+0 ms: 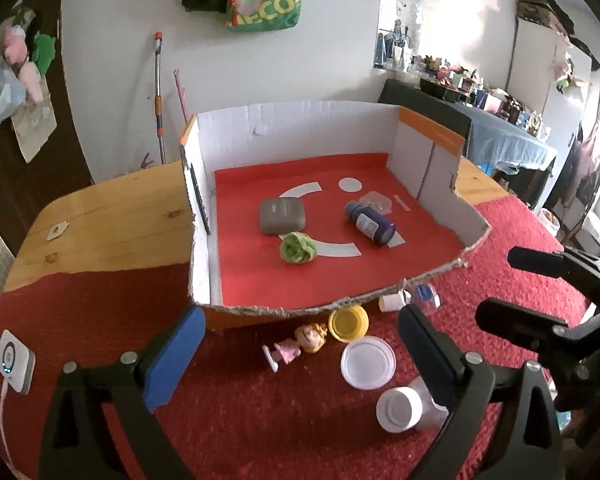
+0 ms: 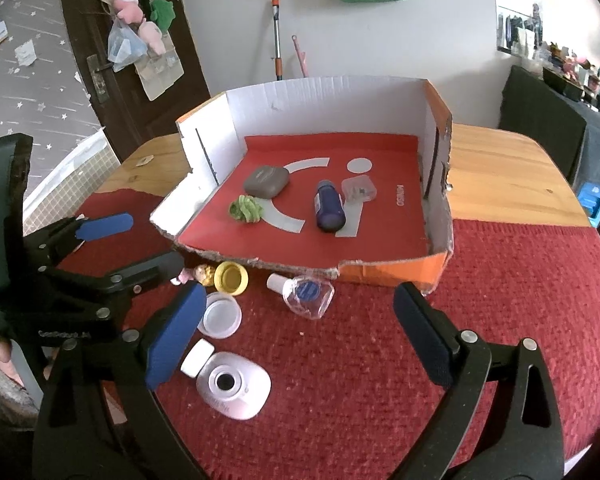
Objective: Organize objects
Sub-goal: 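Withdraw both open tools out of the box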
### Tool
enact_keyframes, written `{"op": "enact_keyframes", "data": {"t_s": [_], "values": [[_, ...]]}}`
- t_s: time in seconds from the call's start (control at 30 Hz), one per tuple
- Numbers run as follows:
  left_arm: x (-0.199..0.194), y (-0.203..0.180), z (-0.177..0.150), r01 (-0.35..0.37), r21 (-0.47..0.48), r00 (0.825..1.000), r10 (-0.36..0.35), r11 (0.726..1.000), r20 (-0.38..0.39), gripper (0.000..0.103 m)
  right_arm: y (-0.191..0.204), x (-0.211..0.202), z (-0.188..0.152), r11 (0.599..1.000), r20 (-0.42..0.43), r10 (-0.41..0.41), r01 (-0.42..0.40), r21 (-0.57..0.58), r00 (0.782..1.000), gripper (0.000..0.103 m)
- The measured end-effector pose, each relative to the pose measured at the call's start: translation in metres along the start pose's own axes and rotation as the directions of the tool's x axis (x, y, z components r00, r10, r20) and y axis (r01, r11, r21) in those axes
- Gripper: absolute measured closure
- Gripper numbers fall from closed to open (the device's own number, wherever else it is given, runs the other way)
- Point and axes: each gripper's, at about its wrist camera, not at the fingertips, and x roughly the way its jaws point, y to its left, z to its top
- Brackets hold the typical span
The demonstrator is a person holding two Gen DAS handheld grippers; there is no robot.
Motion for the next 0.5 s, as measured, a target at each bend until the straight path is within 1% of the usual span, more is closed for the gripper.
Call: {"op": "enact_keyframes", "data": {"t_s": [0.23,0.5], "values": [[-0.007,-0.004,-0.013,0.007,0.012,1.000,-0.007,1.000,-0.007,0.002,0.005,-0.008,-0.013,1.000,-0.002,-0.012,0.012,-0.008,1.000,0.007],[-0.013,-0.005,-0.030,0.011,0.012,1.000,-0.010,1.000,-0.019,0.002,0.013,-0.008,-0.032,0.999,-0.035,-0.016,0.015,-0.028,0.999,0.007]]}}
